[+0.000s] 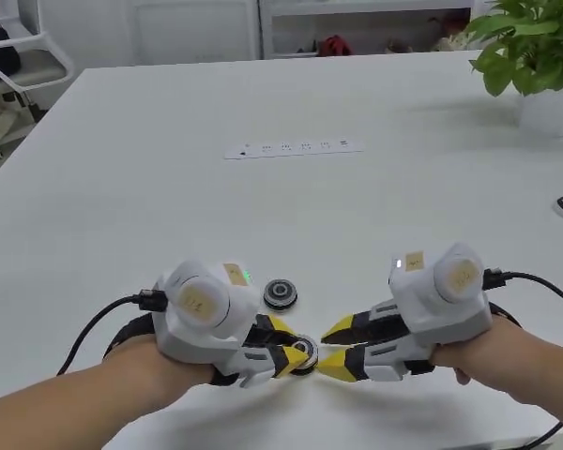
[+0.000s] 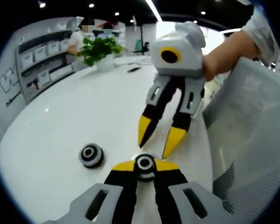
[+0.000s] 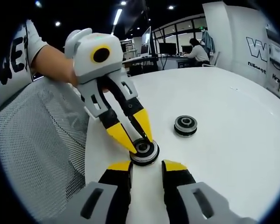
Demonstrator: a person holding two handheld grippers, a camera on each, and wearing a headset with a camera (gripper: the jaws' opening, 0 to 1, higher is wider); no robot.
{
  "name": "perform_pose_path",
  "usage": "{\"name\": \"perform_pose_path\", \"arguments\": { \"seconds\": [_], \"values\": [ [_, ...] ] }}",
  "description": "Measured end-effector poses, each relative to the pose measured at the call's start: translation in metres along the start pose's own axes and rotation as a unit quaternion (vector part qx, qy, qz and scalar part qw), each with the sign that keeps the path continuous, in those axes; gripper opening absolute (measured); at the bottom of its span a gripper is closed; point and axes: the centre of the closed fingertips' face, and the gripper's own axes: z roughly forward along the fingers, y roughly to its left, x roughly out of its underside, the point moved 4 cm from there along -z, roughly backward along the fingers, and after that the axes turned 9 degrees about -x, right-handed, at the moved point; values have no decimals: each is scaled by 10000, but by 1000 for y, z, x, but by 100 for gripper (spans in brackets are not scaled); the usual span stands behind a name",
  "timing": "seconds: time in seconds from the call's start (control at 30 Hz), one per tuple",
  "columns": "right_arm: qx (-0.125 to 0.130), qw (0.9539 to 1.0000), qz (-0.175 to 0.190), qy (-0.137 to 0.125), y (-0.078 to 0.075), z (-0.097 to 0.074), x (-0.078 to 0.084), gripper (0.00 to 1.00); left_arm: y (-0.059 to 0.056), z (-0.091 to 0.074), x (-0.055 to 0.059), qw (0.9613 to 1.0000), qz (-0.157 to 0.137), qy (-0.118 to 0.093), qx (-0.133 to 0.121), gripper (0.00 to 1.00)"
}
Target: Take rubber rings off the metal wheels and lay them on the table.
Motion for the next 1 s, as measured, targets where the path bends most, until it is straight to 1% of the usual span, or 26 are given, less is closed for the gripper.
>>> {"name": "perform_pose_path", "arguments": {
  "seconds": [0.07,0.2,0.3,0.43,0.53,0.63,0.67,0.7,0.73,0.87,1.0],
  "values": [
    [-16,9999,-112,16,2,4,-2,28,0,0,0,10000,0,0,0,14],
    [-118,9995,-262,137,5,12,-2,30,0,0,0,10000,1,-1,-2,14],
    [-89,9993,-334,161,5,15,-4,34,1,0,0,10000,2,-6,-2,14],
    [-53,9994,-325,117,3,17,-6,36,1,0,0,10000,0,-10,-2,14],
    [-21,9992,-383,134,3,18,-6,35,1,0,0,10000,-4,-13,-7,14],
    [-38,9994,-327,100,3,18,-6,26,1,0,0,10000,-4,-12,-12,14],
    [9,9995,-314,70,2,16,-7,25,1,0,0,10000,-4,-13,-16,14],
    [-47,9996,-260,39,3,15,-7,24,1,0,0,10000,-4,-13,-17,14],
    [-11,9997,-227,8,3,14,-7,24,0,0,0,10000,-1,-12,-19,14],
    [-20,9999,-142,-39,4,12,-5,23,0,-1,0,10000,-2,-17,-25,13],
    [-16,9999,-145,-19,4,10,-4,22,0,-1,0,10000,-7,-24,-26,14]
  ]
}}
